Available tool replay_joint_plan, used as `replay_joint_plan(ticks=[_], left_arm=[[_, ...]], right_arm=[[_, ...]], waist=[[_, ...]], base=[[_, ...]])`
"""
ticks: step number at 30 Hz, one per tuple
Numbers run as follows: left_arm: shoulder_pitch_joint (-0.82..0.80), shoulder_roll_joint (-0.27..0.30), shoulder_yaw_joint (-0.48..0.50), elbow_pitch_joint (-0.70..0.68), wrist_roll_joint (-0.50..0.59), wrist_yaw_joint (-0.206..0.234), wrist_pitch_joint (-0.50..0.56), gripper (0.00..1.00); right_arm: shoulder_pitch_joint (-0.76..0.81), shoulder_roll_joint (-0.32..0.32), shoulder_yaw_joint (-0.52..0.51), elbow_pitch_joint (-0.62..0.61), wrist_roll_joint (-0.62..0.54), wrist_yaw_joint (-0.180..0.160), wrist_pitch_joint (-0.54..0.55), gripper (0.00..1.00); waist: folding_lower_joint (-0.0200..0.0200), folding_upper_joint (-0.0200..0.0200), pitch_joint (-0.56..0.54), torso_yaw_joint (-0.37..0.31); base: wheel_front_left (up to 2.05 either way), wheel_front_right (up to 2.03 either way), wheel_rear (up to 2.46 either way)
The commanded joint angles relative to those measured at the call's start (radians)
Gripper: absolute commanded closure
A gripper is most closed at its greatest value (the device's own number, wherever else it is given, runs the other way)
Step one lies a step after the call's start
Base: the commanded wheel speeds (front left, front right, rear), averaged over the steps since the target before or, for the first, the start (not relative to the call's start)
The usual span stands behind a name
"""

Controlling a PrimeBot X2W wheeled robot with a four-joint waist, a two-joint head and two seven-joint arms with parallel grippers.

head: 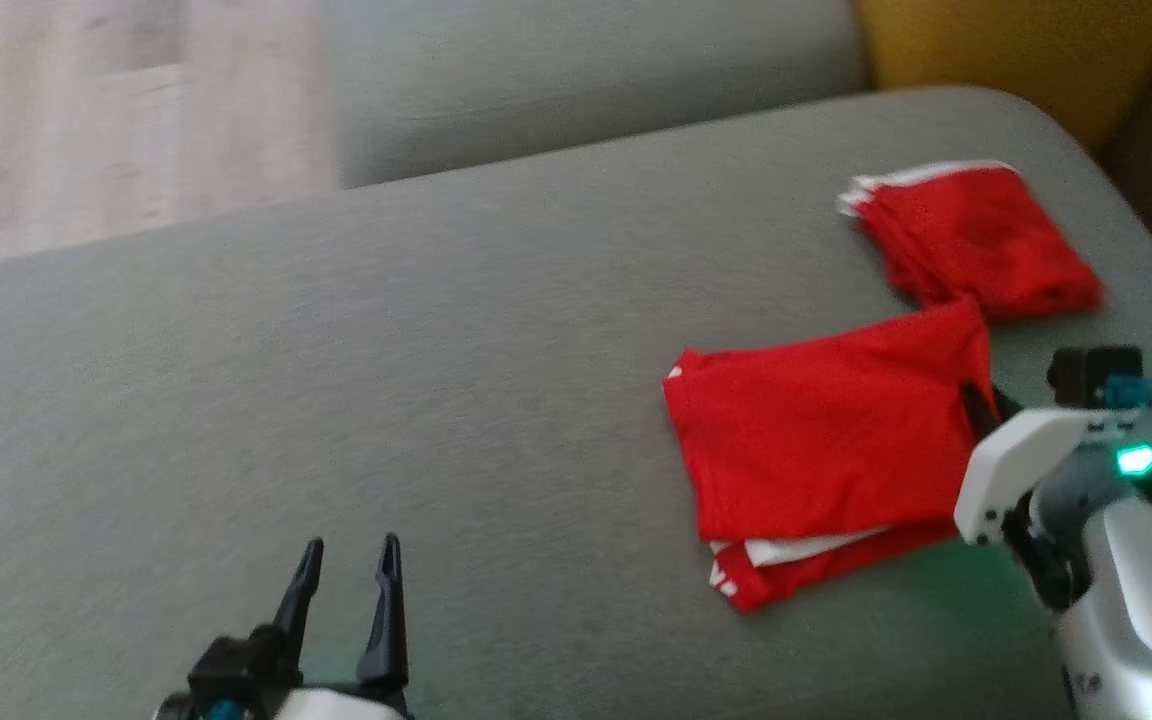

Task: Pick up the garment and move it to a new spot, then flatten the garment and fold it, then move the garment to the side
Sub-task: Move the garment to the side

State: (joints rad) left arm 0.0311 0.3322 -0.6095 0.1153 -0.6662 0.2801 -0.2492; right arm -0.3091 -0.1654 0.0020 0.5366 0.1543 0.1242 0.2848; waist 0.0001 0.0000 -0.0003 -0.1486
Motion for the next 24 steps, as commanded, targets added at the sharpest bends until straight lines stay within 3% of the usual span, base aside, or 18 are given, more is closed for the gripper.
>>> replay_joint_plan(ticks=[1, 6, 11, 24], left_arm=[[-0.075, 0.001, 0.042, -0.026, 0.013, -0.002, -0.011, 0.00], [-0.105, -0.011, 0.041, -0.015, 0.027, -0.016, -0.012, 0.00], [-0.123, -0.013, 0.041, 0.000, 0.034, -0.026, -0.012, 0.00], [-0.114, -0.032, 0.050, 0.024, 0.033, -0.033, -0.012, 0.00]], right_arm=[[-0.067, -0.015, 0.026, -0.053, 0.001, 0.007, 0.002, 1.00], [-0.095, -0.014, 0.032, -0.092, 0.012, 0.007, 0.011, 1.00], [-0.117, 0.001, 0.054, -0.100, 0.016, 0.007, 0.009, 1.00], [-0.234, 0.001, 0.130, -0.130, 0.041, 0.007, 0.020, 1.00]], waist=[[-0.0001, 0.0000, 0.044, -0.129], [-0.0001, 0.0000, 0.071, -0.217], [-0.0001, 0.0000, 0.083, -0.240], [-0.0001, 0.0000, 0.041, -0.102]], base=[[0.00, 0.00, 0.00], [0.00, 0.00, 0.00], [0.00, 0.00, 0.00], [0.00, 0.00, 0.00]])
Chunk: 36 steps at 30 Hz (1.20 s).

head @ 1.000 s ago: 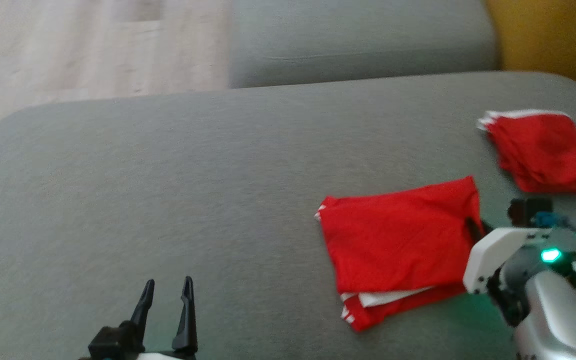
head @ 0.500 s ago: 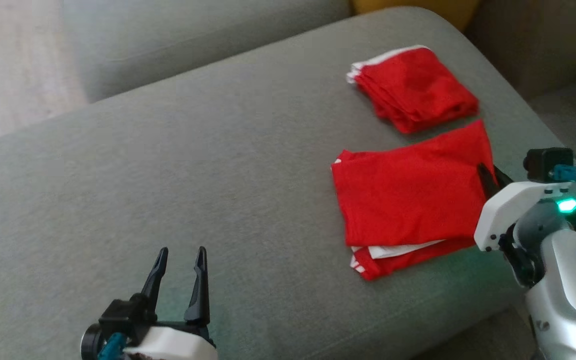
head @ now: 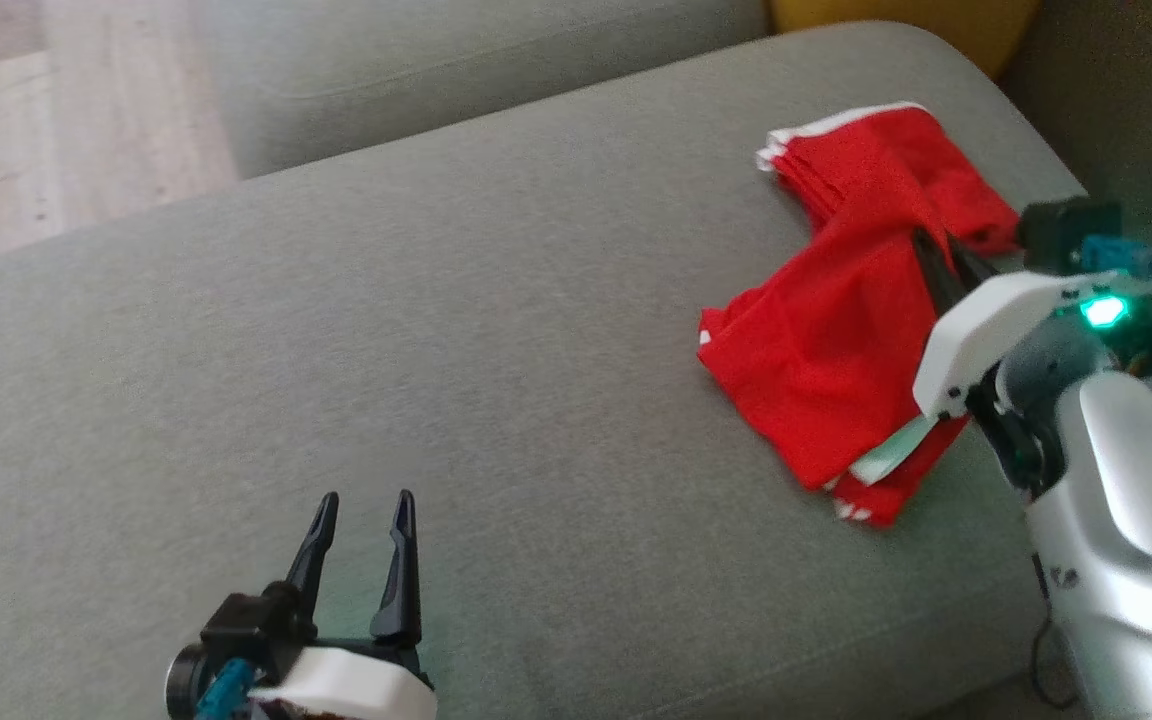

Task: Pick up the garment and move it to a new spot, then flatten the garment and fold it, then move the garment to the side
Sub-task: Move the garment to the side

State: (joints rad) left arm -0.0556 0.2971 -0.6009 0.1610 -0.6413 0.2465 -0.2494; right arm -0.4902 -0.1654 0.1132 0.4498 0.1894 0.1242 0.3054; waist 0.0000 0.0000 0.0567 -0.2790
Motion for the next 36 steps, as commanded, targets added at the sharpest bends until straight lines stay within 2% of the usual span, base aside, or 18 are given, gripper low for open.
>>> replay_joint_plan(ticks=[1, 9, 15, 28, 36], left_arm=[[-0.024, 0.002, 0.042, -0.021, 0.008, 0.000, -0.012, 0.00], [-0.014, -0.003, 0.048, -0.020, 0.015, -0.006, -0.012, 0.00], [-0.024, 0.001, 0.049, -0.023, 0.021, -0.010, -0.012, 0.00], [-0.071, 0.019, 0.045, -0.053, 0.043, -0.010, -0.004, 0.00], [-0.101, 0.037, 0.039, -0.078, 0.059, -0.006, 0.017, 0.00]], right_arm=[[-0.066, 0.001, 0.020, -0.041, 0.008, 0.007, 0.005, 1.00], [-0.190, 0.009, -0.045, 0.040, 0.012, 0.007, 0.027, 1.00], [-0.265, -0.012, -0.106, 0.119, -0.020, 0.007, 0.025, 1.00], [-0.381, -0.174, -0.221, 0.254, -0.113, 0.007, 0.003, 1.00], [-0.443, -0.233, -0.362, 0.318, -0.187, 0.007, -0.039, 1.00]], waist=[[0.0000, 0.0000, -0.019, 0.041], [0.0000, 0.0000, -0.019, 0.133], [0.0000, 0.0000, 0.008, 0.174], [0.0000, 0.0000, 0.107, 0.226], [0.0000, 0.0000, 0.167, 0.247]], base=[[0.00, 0.00, 0.00], [0.00, 0.00, 0.00], [0.00, 0.00, 0.00], [0.00, 0.00, 0.00], [0.00, 0.00, 0.00]])
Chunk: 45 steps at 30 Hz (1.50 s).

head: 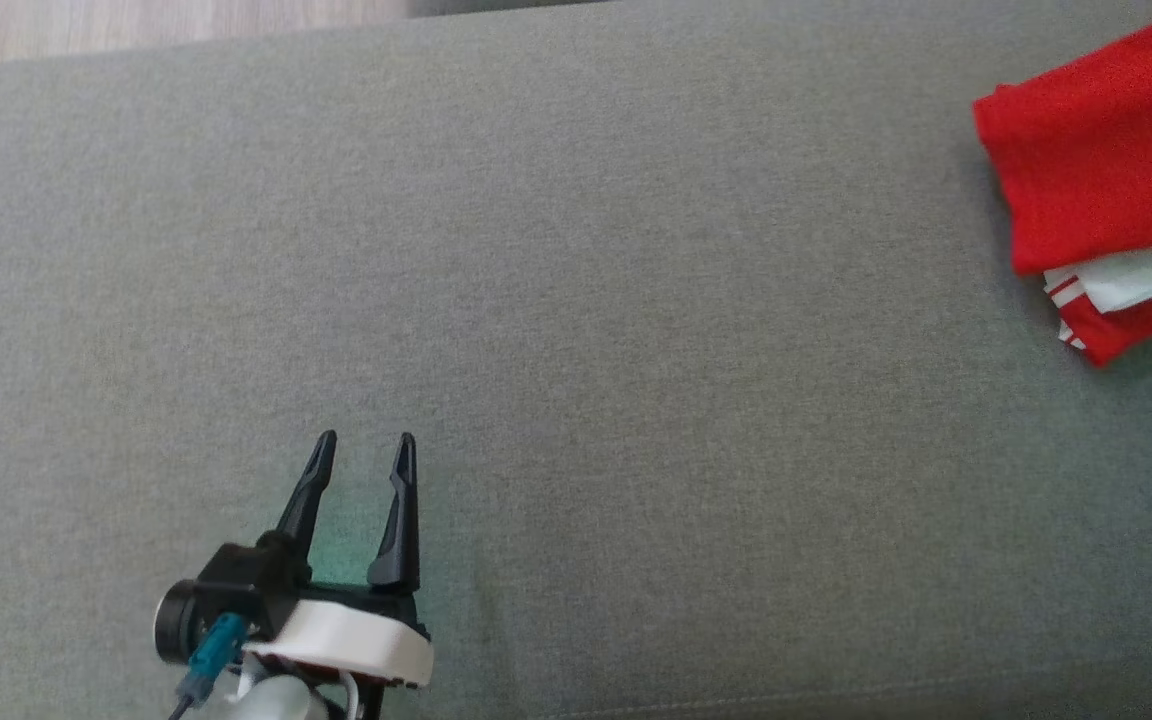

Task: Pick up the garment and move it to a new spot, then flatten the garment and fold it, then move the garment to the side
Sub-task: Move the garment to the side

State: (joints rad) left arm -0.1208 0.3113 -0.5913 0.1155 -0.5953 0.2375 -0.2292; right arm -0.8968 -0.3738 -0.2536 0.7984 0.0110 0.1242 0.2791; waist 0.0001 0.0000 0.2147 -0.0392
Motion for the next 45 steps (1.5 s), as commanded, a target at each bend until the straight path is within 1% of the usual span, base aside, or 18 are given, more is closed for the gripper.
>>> replay_joint_plan(ticks=[1, 3, 4, 5, 9, 13, 15, 19, 20, 22, 23, 24, 28, 33, 38, 42, 45], left_arm=[[-0.039, 0.024, 0.028, -0.033, 0.013, 0.003, -0.002, 0.00], [-0.042, 0.026, 0.027, -0.036, 0.015, 0.004, 0.001, 0.00], [-0.043, 0.027, 0.027, -0.036, 0.015, 0.004, 0.002, 0.00], [-0.044, 0.028, 0.026, -0.036, 0.016, 0.005, 0.003, 0.00], [-0.043, 0.030, 0.023, -0.036, 0.016, 0.008, 0.005, 0.00], [-0.039, 0.032, 0.017, -0.037, 0.017, 0.011, 0.011, 0.00], [-0.035, 0.034, 0.013, -0.041, 0.017, 0.014, 0.015, 0.00], [-0.028, 0.034, 0.013, -0.042, 0.013, 0.017, 0.014, 0.00], [-0.022, 0.034, 0.016, -0.042, 0.008, 0.018, 0.012, 0.00], [-0.015, 0.033, 0.023, -0.042, 0.000, 0.019, 0.008, 0.00], [-0.015, 0.033, 0.023, -0.042, 0.000, 0.019, 0.008, 0.00], [-0.010, 0.033, 0.028, -0.040, -0.006, 0.020, 0.006, 0.00], [0.015, 0.032, 0.058, -0.032, -0.035, 0.024, -0.004, 0.00], [0.058, 0.034, 0.104, -0.015, -0.066, 0.035, -0.016, 0.00], [0.105, 0.041, 0.147, -0.005, -0.084, 0.039, -0.024, 0.00], [0.140, 0.039, 0.162, 0.000, -0.093, 0.033, -0.028, 0.00], [0.157, 0.038, 0.158, 0.004, -0.092, 0.025, -0.029, 0.00]], right_arm=[[-0.037, -0.030, -0.015, -0.018, -0.026, 0.007, -0.016, 1.00], [-0.036, -0.039, -0.067, 0.001, -0.074, 0.007, -0.028, 1.00], [-0.033, -0.039, -0.092, 0.008, -0.103, 0.007, -0.034, 0.77], [-0.030, -0.035, -0.113, 0.014, -0.129, 0.007, -0.040, 0.00], [-0.016, 0.000, -0.186, 0.021, -0.212, 0.007, -0.071, 0.00], [-0.011, 0.053, -0.192, 0.027, -0.253, 0.007, -0.100, 0.00], [-0.007, 0.085, -0.167, 0.035, -0.257, 0.007, -0.128, 0.00], [0.001, 0.107, -0.126, 0.037, -0.243, 0.007, -0.169, 0.00], [0.011, 0.123, -0.089, 0.032, -0.225, 0.007, -0.204, 0.00], [0.030, 0.140, -0.046, 0.024, -0.198, 0.007, -0.241, 0.00], [0.030, 0.140, -0.046, 0.024, -0.198, 0.007, -0.241, 0.00], [0.043, 0.148, -0.024, 0.018, -0.184, 0.007, -0.258, 0.00], [0.115, 0.181, 0.048, -0.019, -0.101, 0.007, -0.312, 0.00], [0.257, 0.215, 0.127, -0.108, -0.015, 0.007, -0.354, 0.00], [0.436, 0.270, 0.193, -0.254, 0.033, 0.007, -0.367, 0.00], [0.587, 0.305, 0.216, -0.388, 0.059, 0.007, -0.372, 0.00], [0.695, 0.319, 0.217, -0.484, 0.066, 0.007, -0.377, 0.00]], waist=[[-0.0001, 0.0000, 0.013, 0.010], [-0.0001, 0.0000, 0.020, 0.013], [-0.0001, 0.0000, 0.022, 0.014], [-0.0001, 0.0000, 0.023, 0.014], [-0.0001, 0.0000, 0.023, 0.012], [-0.0001, 0.0000, 0.007, -0.002], [-0.0001, 0.0000, -0.010, -0.014], [-0.0001, 0.0000, -0.037, -0.025], [-0.0001, 0.0000, -0.060, -0.032], [-0.0001, 0.0000, -0.088, -0.038], [-0.0001, 0.0000, -0.088, -0.038], [-0.0001, 0.0000, -0.104, -0.040], [-0.0001, 0.0000, -0.173, -0.047], [-0.0001, 0.0000, -0.243, -0.044], [-0.0001, 0.0000, -0.278, -0.029], [-0.0001, 0.0000, -0.297, -0.002], [-0.0001, 0.0000, -0.308, 0.021]], base=[[0.00, 0.00, 0.00], [0.00, 0.00, 0.00], [0.00, 0.00, 0.00], [0.00, 0.00, 0.00], [0.00, 0.00, 0.00], [0.00, 0.00, 0.00], [0.00, 0.00, 0.00], [0.00, 0.00, 0.00], [0.00, 0.00, 0.00], [0.00, 0.00, 0.00], [0.00, 0.00, 0.00], [0.00, 0.00, 0.00], [0.00, 0.00, 0.00], [0.00, 0.00, 0.00], [0.00, 0.00, 0.00], [0.00, 0.00, 0.00], [0.00, 0.00, 0.00]])
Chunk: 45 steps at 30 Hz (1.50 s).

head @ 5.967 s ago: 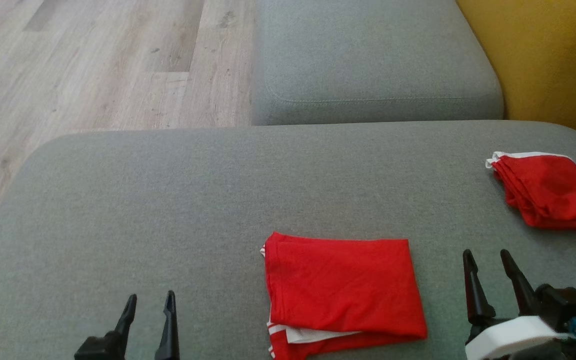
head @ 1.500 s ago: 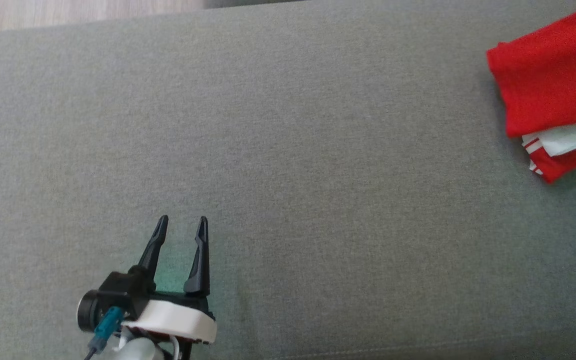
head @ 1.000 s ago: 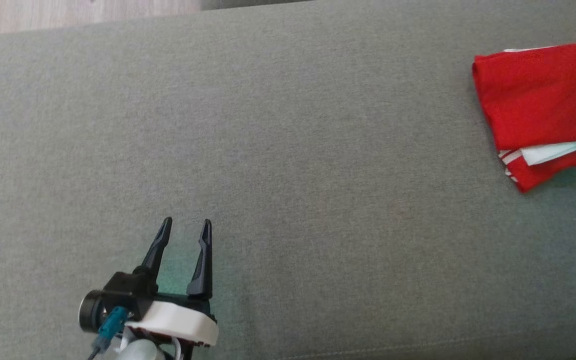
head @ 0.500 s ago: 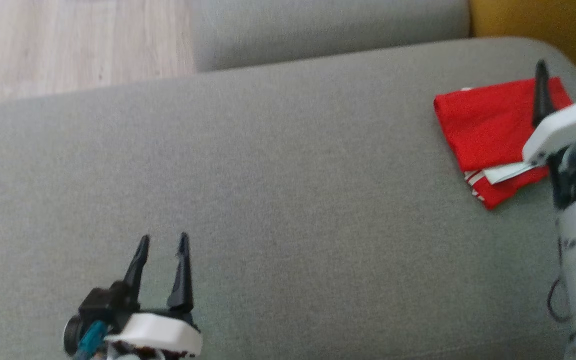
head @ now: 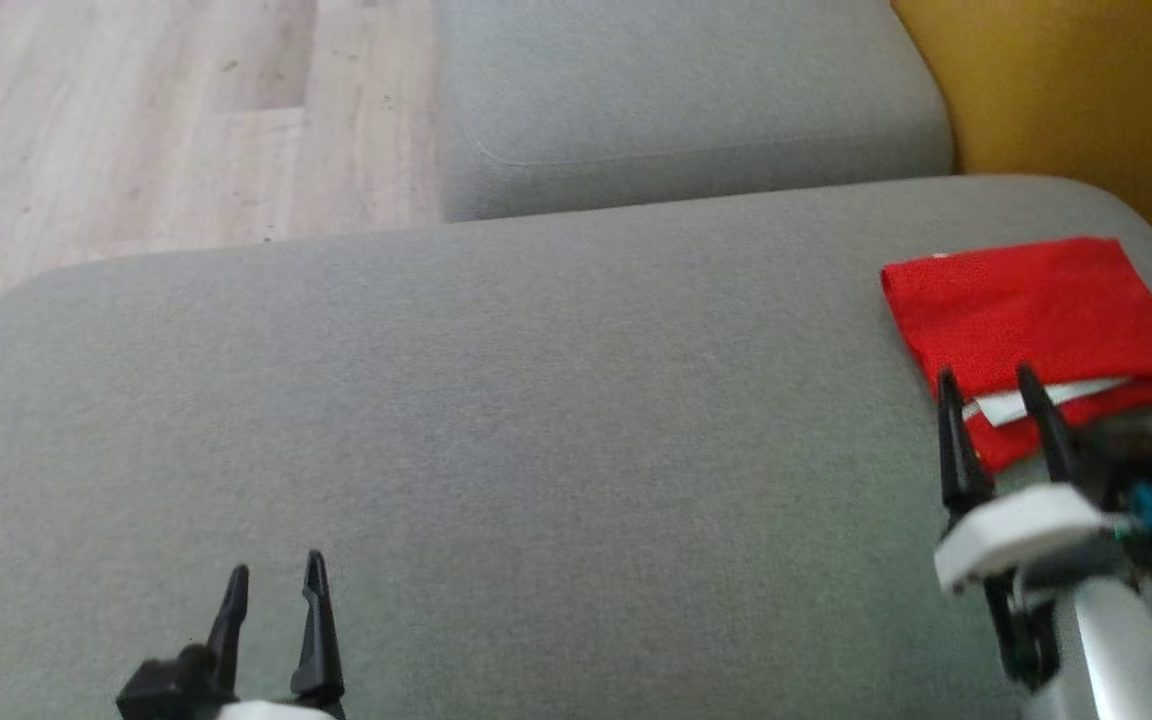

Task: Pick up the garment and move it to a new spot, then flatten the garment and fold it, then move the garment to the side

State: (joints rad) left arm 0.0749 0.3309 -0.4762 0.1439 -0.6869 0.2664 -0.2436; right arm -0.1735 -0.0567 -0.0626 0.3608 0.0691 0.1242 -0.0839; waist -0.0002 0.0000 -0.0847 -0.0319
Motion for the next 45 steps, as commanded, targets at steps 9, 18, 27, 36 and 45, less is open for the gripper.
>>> replay_joint_plan(ticks=[9, 18, 27, 36, 45], left_arm=[[-0.019, 0.008, 0.016, -0.020, 0.002, -0.012, -0.012, 0.00], [-0.007, 0.003, 0.000, -0.014, 0.002, -0.005, -0.003, 0.00], [-0.016, 0.004, -0.006, 0.002, -0.001, -0.008, 0.001, 0.00], [-0.021, 0.005, -0.007, 0.006, -0.001, -0.006, 0.000, 0.00], [0.045, -0.021, -0.036, 0.068, -0.016, -0.016, 0.010, 1.00]], right_arm=[[0.231, 0.006, 0.089, -0.239, 0.069, 0.007, -0.031, 0.00], [0.310, 0.006, 0.108, -0.263, 0.101, 0.007, -0.032, 0.00], [0.310, 0.006, 0.124, -0.240, 0.108, 0.007, -0.037, 0.00], [0.303, 0.006, 0.127, -0.219, 0.115, 0.007, -0.037, 0.00], [0.355, 0.012, 0.099, -0.136, 0.132, 0.000, -0.018, 1.00]], waist=[[0.0002, 0.0000, -0.036, 0.064], [0.0002, 0.0000, -0.057, 0.081], [0.0002, 0.0000, -0.058, 0.090], [0.0002, 0.0000, -0.057, 0.089], [0.0002, 0.0000, -0.054, 0.085]], base=[[0.00, 0.00, 0.00], [0.00, 0.00, 0.00], [0.00, 0.00, 0.00], [0.00, 0.00, 0.00], [0.00, 0.00, 0.00]])
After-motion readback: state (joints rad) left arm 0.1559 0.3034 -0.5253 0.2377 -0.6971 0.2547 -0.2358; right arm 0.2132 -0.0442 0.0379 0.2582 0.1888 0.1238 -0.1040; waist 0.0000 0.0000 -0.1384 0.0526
